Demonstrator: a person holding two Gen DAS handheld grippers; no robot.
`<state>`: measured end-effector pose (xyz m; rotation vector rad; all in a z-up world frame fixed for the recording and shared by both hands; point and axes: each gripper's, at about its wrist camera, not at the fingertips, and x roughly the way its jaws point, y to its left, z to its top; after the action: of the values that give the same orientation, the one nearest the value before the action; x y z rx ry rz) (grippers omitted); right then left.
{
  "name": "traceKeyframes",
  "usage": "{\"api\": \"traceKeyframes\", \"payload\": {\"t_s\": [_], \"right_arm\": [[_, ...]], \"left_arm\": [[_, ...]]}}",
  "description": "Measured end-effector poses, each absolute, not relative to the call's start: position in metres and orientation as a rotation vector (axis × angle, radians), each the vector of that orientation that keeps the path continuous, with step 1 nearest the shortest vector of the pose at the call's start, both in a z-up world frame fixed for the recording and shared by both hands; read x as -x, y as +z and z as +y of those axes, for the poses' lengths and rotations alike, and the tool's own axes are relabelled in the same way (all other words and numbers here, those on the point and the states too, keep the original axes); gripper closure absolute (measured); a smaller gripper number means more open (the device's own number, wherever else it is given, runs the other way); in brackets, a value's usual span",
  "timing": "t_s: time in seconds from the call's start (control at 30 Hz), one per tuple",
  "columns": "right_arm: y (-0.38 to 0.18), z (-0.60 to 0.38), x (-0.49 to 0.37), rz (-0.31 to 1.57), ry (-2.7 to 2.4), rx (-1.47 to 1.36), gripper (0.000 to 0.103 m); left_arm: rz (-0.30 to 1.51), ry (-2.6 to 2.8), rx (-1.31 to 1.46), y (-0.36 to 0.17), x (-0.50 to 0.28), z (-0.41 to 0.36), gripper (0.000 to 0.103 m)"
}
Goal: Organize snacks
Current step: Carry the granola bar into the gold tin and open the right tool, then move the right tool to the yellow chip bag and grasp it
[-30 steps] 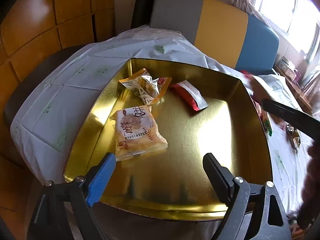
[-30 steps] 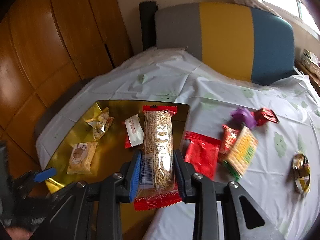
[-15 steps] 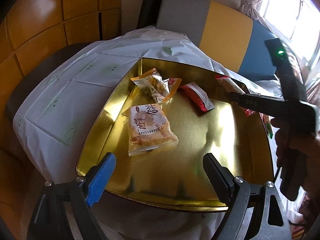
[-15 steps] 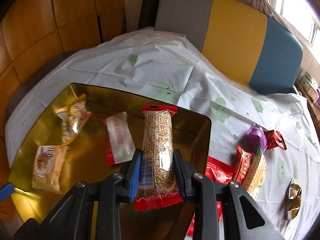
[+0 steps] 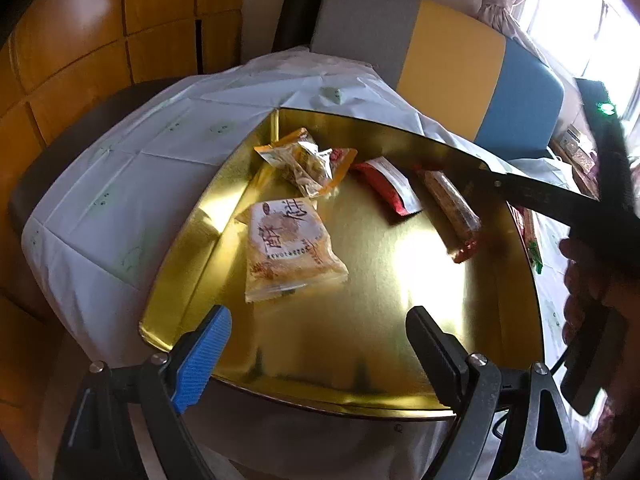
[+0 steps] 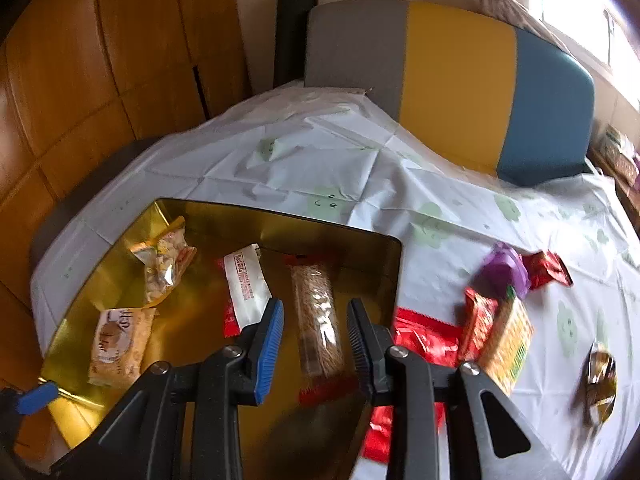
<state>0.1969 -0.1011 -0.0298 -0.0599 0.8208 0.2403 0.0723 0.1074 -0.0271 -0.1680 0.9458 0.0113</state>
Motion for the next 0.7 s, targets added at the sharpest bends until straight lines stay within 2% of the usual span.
{"api": "traceKeyframes", "payload": {"t_s": [0.27, 0.7], "right_arm": [[-0.027, -0.148, -0.167, 0.777, 0.183, -0.033, 0.069], [-0.079, -0.263, -0.116, 0.844, -0.012, -0.118, 0.068]], "left_arm": [[0.952, -0.018, 0.151, -0.029, -0.070, 0.095, 0.014], [0.968, -0.073, 0.085, -0.032, -0.066, 0.059, 0.014]]}}
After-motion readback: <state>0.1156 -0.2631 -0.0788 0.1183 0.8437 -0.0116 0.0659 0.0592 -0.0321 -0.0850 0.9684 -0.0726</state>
